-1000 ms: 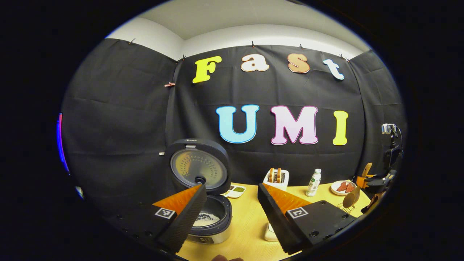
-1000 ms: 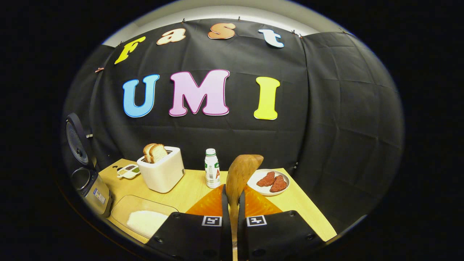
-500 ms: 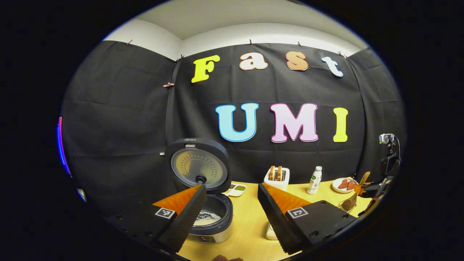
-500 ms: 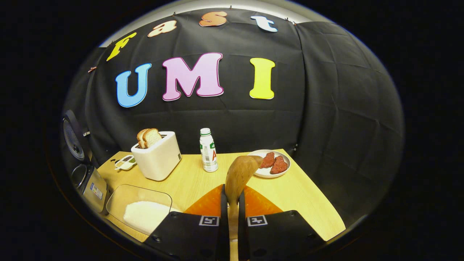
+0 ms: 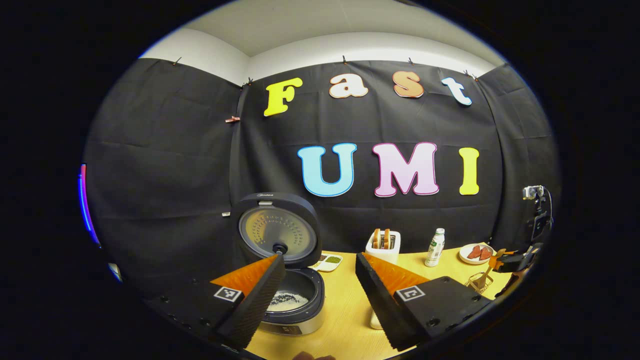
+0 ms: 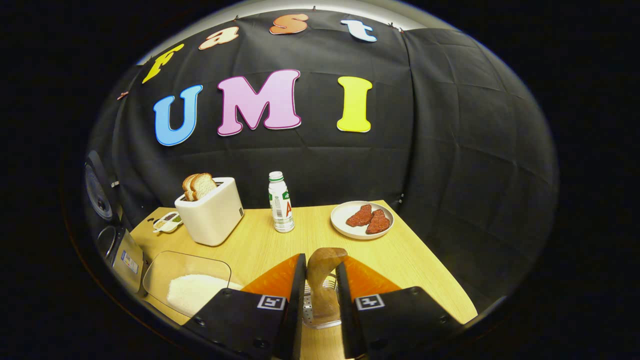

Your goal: Close the left gripper, press the button to open the rice cooker; take a wooden spoon from the chopstick holder with the right hand, scoop a spoonful of rice and pour it into the rice cooker, then put the wooden spoon back into the chopstick holder.

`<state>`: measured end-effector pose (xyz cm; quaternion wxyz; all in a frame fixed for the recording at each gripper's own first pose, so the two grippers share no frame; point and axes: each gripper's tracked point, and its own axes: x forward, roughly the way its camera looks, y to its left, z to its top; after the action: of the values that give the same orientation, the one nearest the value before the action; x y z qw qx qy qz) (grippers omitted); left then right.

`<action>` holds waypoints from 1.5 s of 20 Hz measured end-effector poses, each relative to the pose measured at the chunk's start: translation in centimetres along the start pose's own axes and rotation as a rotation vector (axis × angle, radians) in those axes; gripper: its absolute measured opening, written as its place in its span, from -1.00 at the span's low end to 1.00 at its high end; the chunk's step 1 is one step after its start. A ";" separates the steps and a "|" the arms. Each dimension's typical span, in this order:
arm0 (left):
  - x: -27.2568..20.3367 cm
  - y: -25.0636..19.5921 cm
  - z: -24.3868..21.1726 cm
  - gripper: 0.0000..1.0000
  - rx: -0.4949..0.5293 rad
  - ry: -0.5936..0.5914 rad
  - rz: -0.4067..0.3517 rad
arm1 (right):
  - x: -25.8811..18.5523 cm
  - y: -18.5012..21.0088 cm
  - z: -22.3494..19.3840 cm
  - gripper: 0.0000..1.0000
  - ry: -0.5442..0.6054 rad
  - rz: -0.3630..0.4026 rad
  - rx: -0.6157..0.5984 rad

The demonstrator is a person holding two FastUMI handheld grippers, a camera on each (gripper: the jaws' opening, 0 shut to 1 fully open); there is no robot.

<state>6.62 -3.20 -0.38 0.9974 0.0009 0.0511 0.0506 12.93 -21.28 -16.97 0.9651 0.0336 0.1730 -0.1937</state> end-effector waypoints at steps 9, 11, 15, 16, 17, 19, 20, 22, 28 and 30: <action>-0.8 0.1 0.7 0.92 -0.011 -0.019 -0.015 | -2.0 -1.2 0.9 -0.12 -0.013 -0.024 -0.021; -0.8 0.3 0.9 0.92 -0.007 -0.027 -0.017 | -2.8 -1.3 1.9 -0.12 -0.038 -0.032 -0.028; -0.3 1.4 2.0 0.92 0.003 -0.060 -0.012 | -4.5 -0.1 4.2 -0.12 -0.100 -0.013 -0.045; 0.2 1.7 2.1 0.92 0.004 -0.064 -0.009 | -4.8 0.3 4.4 -0.12 -0.106 -0.005 -0.051; 0.5 1.9 2.2 0.92 0.005 -0.067 -0.008 | -5.1 0.7 4.7 -0.12 -0.117 0.005 -0.057; 1.6 2.5 2.4 0.92 -0.004 -0.066 -0.003 | -5.8 1.7 4.6 -0.13 -0.119 0.018 -0.070; 2.2 2.8 2.3 0.92 -0.013 -0.058 0.001 | -6.2 2.3 4.5 -0.13 -0.117 0.029 -0.079; 3.8 3.6 3.0 0.92 -0.014 -0.063 0.010 | -6.8 3.5 4.5 -0.13 -0.119 0.048 -0.095; 9.7 5.9 7.6 0.92 0.012 -0.141 0.003 | -8.3 6.5 4.7 -0.20 -0.135 0.091 -0.124; 11.6 6.6 8.5 0.92 -0.010 -0.149 -0.006 | -8.8 7.3 5.0 -0.21 -0.142 0.102 -0.128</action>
<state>18.30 4.56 6.95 0.9986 -0.0006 -0.0234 0.0474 9.79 -12.02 -9.22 0.9837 -0.0332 0.1143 -0.1349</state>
